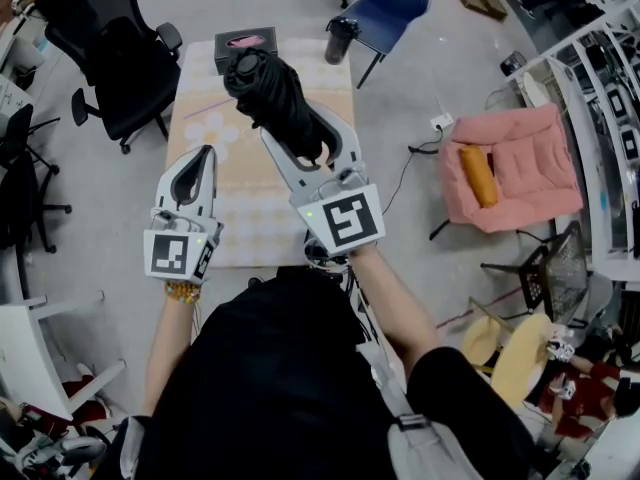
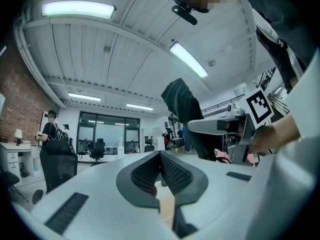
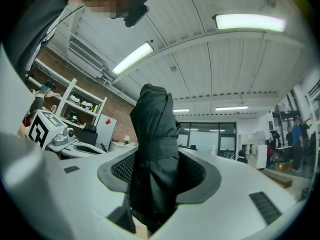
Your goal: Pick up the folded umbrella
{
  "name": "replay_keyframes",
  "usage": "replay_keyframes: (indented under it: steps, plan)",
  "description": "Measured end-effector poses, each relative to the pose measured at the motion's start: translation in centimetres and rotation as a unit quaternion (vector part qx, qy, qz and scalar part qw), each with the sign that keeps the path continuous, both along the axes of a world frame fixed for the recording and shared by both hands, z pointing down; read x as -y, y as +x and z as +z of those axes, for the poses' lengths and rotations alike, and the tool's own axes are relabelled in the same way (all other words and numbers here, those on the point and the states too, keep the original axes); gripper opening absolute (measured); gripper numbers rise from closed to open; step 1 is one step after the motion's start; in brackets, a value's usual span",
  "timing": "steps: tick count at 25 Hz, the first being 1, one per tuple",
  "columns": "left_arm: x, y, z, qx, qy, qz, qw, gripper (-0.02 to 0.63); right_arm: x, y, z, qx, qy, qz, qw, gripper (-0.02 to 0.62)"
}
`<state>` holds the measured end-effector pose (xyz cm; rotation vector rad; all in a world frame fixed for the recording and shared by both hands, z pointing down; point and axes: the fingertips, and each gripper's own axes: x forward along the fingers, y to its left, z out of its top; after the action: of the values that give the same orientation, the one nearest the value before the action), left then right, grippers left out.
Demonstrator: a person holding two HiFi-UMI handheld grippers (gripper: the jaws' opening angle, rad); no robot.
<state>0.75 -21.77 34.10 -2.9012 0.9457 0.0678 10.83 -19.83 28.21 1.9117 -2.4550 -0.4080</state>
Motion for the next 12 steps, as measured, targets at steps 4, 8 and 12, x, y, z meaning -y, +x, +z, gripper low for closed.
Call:
replay_keyframes:
  steps: [4, 8, 12]
  plan:
    - [-0.3, 0.6, -0.3, -0.002, 0.003, 0.005, 1.0000, 0.014, -0.8, 1.0, 0.9, 0.013, -0.004, 0.016, 1.000, 0.227]
    - [-0.6, 1.4, -0.1, -0.005, 0.004, 0.014, 0.9999, 0.014, -1.7, 1.4, 2.0, 0.011, -0.007, 0.029, 0.999, 0.227]
    - [-0.8, 2.2, 0.2, 0.004, -0.005, 0.019, 0.9998, 0.014, -2.2, 1.9, 3.1, -0.001, -0.014, 0.055, 0.998, 0.229]
